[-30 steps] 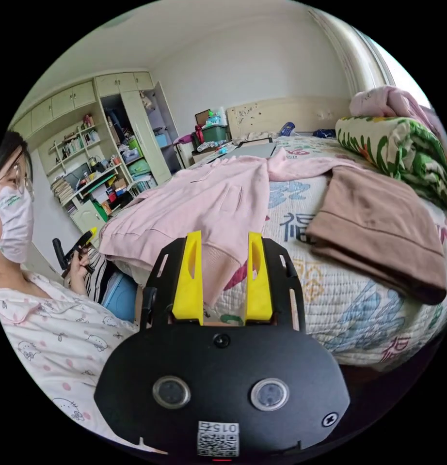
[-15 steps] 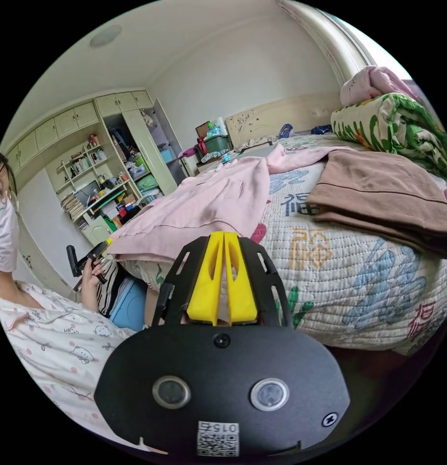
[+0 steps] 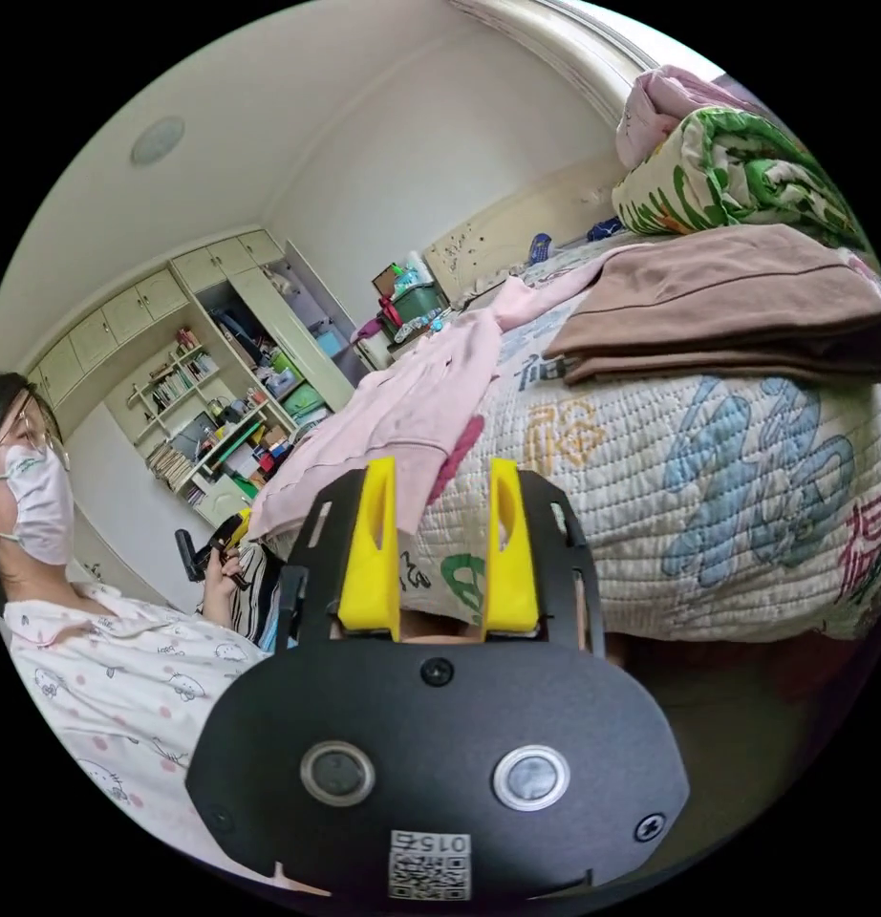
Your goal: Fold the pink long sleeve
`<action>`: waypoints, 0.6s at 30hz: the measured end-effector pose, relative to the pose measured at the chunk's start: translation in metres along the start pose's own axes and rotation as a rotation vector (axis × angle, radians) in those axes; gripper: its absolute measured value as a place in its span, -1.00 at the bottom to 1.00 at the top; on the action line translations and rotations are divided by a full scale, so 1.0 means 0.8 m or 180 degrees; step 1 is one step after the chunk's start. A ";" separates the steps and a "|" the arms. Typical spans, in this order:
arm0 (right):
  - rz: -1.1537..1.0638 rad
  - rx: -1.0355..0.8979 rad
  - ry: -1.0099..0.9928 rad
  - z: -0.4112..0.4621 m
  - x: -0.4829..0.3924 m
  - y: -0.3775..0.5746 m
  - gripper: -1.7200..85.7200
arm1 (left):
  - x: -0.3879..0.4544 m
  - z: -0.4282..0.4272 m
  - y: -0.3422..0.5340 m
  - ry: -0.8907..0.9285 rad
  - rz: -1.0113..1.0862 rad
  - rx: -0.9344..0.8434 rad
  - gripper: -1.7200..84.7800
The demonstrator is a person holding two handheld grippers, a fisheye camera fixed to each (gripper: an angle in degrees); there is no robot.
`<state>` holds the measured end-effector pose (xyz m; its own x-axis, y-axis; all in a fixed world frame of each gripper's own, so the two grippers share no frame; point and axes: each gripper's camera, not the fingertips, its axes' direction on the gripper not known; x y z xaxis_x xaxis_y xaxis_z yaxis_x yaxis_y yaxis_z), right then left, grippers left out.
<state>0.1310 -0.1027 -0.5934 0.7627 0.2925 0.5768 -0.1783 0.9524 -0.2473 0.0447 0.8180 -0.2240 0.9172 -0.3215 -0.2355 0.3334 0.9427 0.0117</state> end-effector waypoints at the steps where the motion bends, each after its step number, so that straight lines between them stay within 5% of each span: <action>1: -0.0092 -0.0046 -0.0094 0.012 -0.014 -0.009 -0.61 | 0.000 0.009 -0.003 0.0083 0.0007 -0.0106 -0.68; 10: -0.0412 -0.0223 0.0444 0.014 -0.077 -0.049 -0.93 | 0.010 -0.043 -0.047 -0.0226 0.0164 -0.0062 -0.91; 18: -0.0193 -0.0250 0.0572 0.029 -0.096 -0.039 -0.96 | 0.020 -0.026 -0.094 -0.0683 0.0424 -0.0407 -0.92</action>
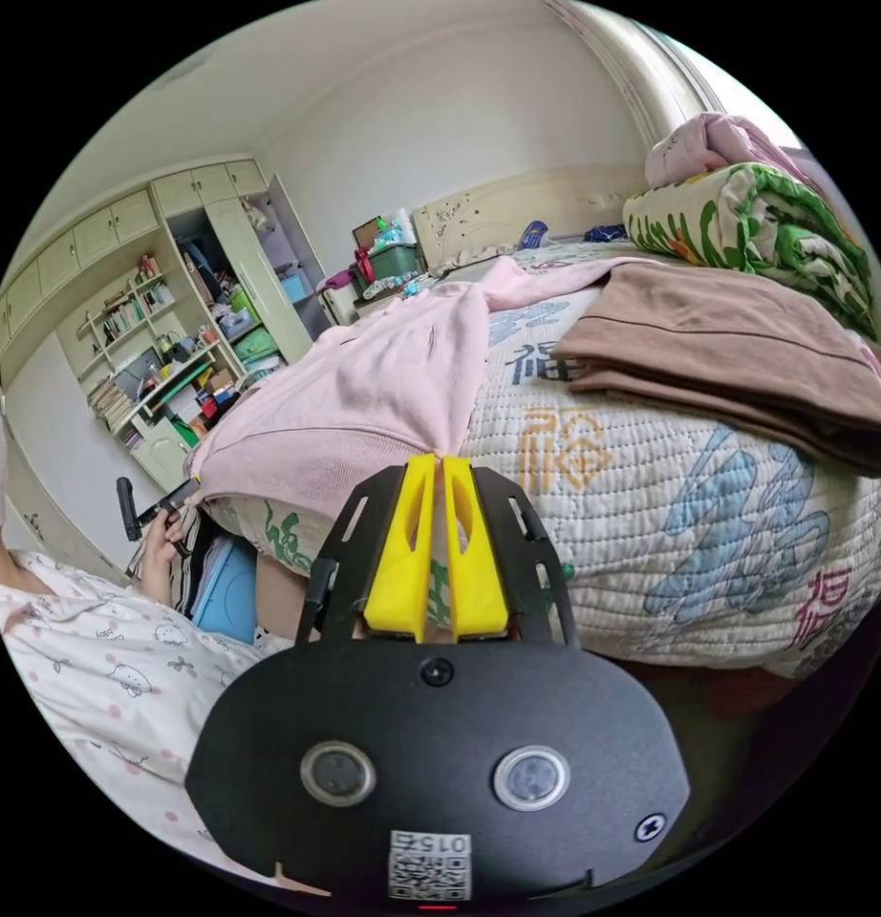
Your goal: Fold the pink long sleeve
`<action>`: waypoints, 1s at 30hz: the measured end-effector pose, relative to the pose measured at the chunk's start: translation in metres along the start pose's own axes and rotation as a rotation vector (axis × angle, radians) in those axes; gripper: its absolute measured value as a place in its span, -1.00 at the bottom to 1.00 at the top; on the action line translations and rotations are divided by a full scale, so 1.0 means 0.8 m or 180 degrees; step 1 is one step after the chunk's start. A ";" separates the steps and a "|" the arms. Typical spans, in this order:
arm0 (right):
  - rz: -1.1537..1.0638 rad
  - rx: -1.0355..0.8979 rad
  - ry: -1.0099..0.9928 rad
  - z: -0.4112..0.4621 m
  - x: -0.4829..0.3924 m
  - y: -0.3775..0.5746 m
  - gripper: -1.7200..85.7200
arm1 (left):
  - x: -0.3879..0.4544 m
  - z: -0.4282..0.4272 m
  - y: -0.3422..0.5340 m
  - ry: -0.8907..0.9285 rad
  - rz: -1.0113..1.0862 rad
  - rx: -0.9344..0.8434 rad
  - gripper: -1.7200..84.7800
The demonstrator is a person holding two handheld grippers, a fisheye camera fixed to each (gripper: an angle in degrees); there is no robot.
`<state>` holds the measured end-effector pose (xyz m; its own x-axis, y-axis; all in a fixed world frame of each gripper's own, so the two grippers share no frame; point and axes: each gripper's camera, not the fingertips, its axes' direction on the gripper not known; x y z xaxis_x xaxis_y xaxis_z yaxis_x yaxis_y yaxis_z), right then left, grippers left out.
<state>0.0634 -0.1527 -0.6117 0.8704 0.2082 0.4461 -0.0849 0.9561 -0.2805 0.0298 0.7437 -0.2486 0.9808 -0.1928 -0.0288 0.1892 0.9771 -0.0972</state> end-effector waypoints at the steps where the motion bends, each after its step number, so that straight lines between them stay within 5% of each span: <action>1: -0.0020 -0.0010 -0.0012 0.001 -0.006 -0.004 -0.96 | -0.003 -0.007 -0.015 0.0002 0.0025 -0.0045 -0.92; 14: -0.0115 0.0069 -0.0231 -0.008 -0.046 -0.049 -0.94 | -0.038 -0.109 -0.187 0.0122 0.0282 -0.0061 -0.74; 21: -0.0118 0.0043 -0.0422 0.002 -0.056 -0.088 -0.95 | 0.054 -0.222 -0.398 0.0185 0.1341 0.0978 -0.76; 30: -0.0347 -0.0131 -0.0615 -0.020 -0.059 -0.160 -0.94 | 0.331 -0.007 -0.711 0.1271 0.3204 0.0204 -0.76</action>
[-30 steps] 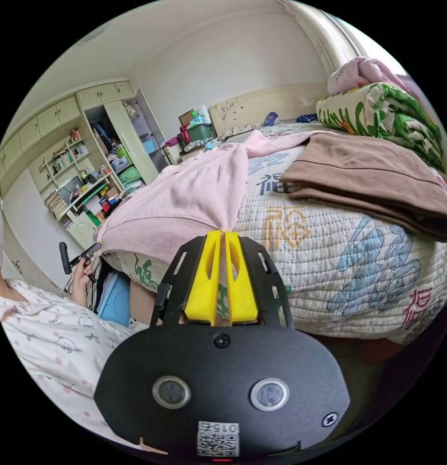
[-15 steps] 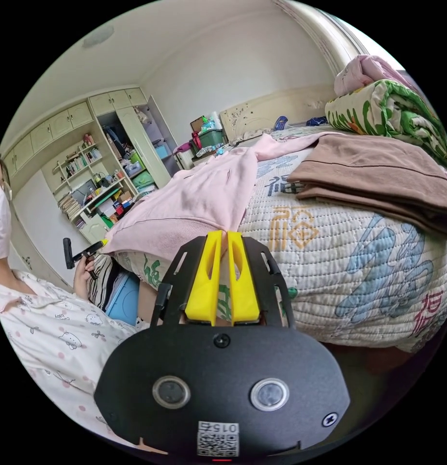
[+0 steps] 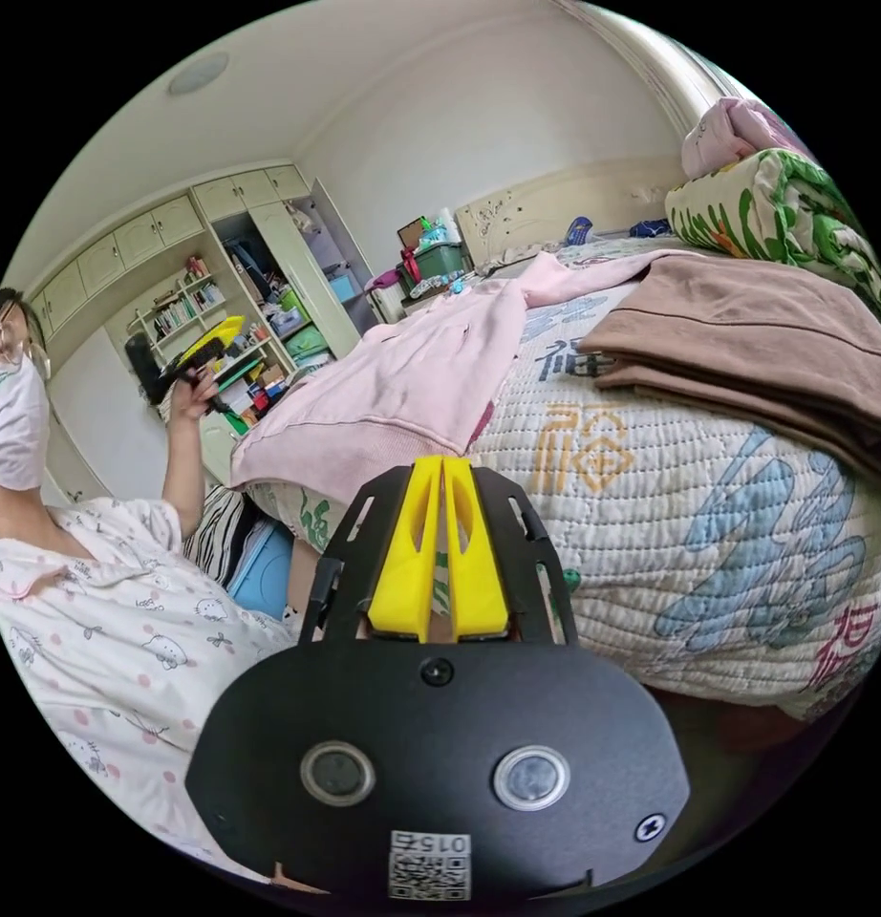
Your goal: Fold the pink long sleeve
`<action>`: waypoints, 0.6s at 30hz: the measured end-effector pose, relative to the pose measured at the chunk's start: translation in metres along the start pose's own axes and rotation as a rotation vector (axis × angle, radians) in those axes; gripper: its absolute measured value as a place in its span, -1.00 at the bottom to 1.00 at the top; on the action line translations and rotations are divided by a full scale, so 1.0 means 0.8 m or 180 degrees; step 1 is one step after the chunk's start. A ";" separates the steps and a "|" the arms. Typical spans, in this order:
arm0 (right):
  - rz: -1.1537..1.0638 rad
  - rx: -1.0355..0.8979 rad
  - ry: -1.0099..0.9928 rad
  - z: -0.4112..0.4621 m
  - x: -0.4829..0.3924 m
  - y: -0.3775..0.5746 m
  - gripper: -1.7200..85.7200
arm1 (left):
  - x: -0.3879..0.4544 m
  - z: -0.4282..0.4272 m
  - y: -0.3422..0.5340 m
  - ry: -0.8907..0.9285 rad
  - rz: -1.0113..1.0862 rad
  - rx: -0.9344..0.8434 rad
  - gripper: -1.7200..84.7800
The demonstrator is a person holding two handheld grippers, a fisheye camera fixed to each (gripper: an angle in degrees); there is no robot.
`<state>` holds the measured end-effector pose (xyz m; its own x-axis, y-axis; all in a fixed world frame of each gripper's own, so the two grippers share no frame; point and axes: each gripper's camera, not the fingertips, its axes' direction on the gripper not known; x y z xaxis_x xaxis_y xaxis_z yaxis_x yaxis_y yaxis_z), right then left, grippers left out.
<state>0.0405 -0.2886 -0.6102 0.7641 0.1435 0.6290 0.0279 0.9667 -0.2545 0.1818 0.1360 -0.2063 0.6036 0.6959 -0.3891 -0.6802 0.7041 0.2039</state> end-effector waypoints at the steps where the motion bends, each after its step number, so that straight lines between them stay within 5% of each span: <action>1: -0.0081 0.0080 -0.0104 -0.016 0.002 -0.018 -0.90 | -0.016 0.051 -0.037 0.0209 0.0241 -0.0232 -0.77; 5: -0.0220 0.0663 -0.0131 -0.072 0.026 -0.096 -0.79 | -0.059 0.173 -0.112 0.0705 0.0613 -0.0741 -0.77; 10: 0.0683 0.1121 0.0262 -0.086 0.175 -0.282 -0.78 | -0.116 0.249 -0.127 0.0787 0.0604 -0.0918 -0.75; 18: 0.1790 0.0880 0.0739 0.036 0.430 -0.508 -0.70 | -0.197 0.269 -0.099 0.0952 0.0325 -0.1046 -0.73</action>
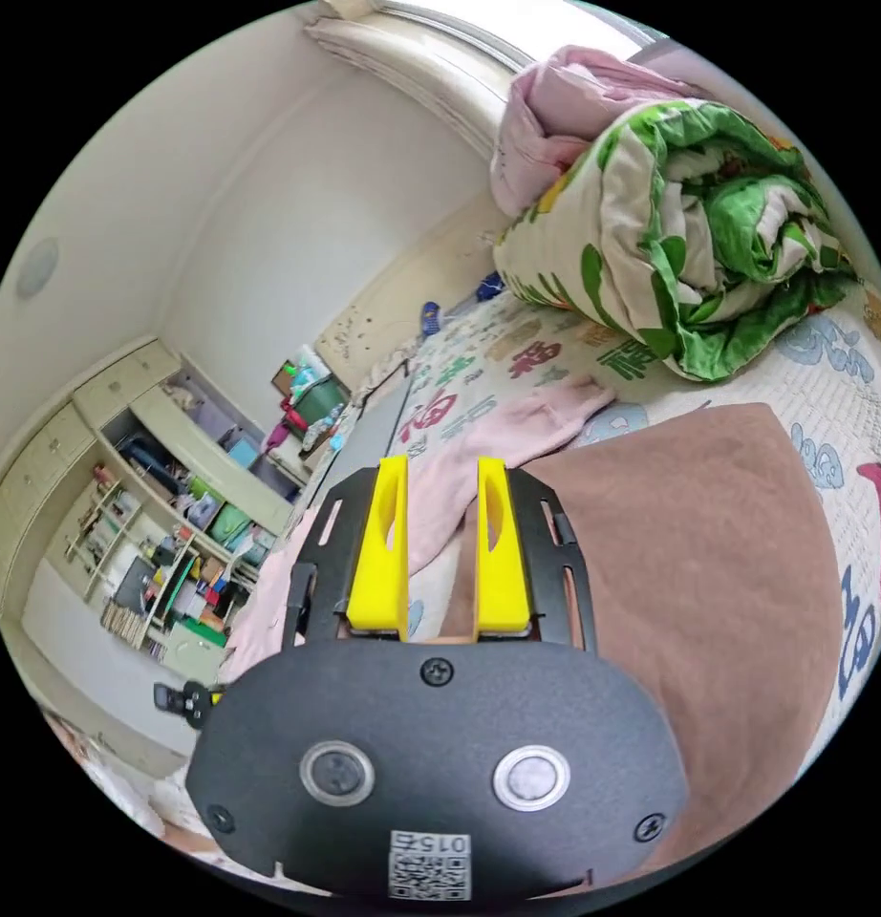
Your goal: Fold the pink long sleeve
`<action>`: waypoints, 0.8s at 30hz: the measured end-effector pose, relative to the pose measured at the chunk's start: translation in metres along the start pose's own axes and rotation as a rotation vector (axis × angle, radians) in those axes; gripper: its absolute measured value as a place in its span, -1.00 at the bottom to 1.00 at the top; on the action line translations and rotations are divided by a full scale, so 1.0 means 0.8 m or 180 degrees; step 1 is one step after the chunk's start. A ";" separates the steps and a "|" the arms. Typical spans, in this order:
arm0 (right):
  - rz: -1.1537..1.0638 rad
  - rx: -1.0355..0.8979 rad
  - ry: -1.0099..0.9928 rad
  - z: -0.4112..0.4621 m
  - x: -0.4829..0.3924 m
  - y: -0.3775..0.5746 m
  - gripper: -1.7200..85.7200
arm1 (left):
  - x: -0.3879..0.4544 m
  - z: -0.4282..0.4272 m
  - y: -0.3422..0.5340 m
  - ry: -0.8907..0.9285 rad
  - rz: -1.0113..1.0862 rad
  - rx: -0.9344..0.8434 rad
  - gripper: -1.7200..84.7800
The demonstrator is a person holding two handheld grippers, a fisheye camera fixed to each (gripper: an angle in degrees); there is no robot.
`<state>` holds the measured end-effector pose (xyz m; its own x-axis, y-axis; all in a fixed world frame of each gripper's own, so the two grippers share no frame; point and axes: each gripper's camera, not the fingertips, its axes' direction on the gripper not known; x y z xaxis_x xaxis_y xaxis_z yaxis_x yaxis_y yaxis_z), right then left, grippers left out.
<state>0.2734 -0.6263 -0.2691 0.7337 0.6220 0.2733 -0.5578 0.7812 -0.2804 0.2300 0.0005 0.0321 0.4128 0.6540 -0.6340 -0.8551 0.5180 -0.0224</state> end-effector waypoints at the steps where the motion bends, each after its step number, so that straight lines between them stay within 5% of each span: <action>1: 0.0124 -0.0032 0.0078 0.030 0.012 -0.024 -0.68 | -0.018 -0.001 0.009 0.0121 -0.0079 0.0041 -0.73; 11: 0.0610 -0.0401 0.1143 0.201 0.085 -0.088 -0.70 | -0.073 -0.007 0.070 0.0362 -0.0213 0.0040 -0.73; 14: 0.0572 -0.0355 0.1027 0.210 0.090 -0.078 -0.82 | -0.074 -0.008 0.095 0.0372 -0.0220 0.0040 -0.73; 20: 0.0020 0.0719 0.0771 0.147 0.002 -0.002 -0.86 | -0.065 -0.007 0.159 0.0499 -0.0264 0.0082 -0.75; 24: -0.0566 0.1126 -0.0102 0.097 -0.134 0.089 -0.86 | -0.082 -0.068 0.250 0.0344 -0.0901 0.1072 -0.80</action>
<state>0.1253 -0.6333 -0.2469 0.8216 0.4723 0.3191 -0.5263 0.8436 0.1066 0.0150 0.0317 0.0272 0.5654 0.4085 -0.7166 -0.5559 0.8305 0.0349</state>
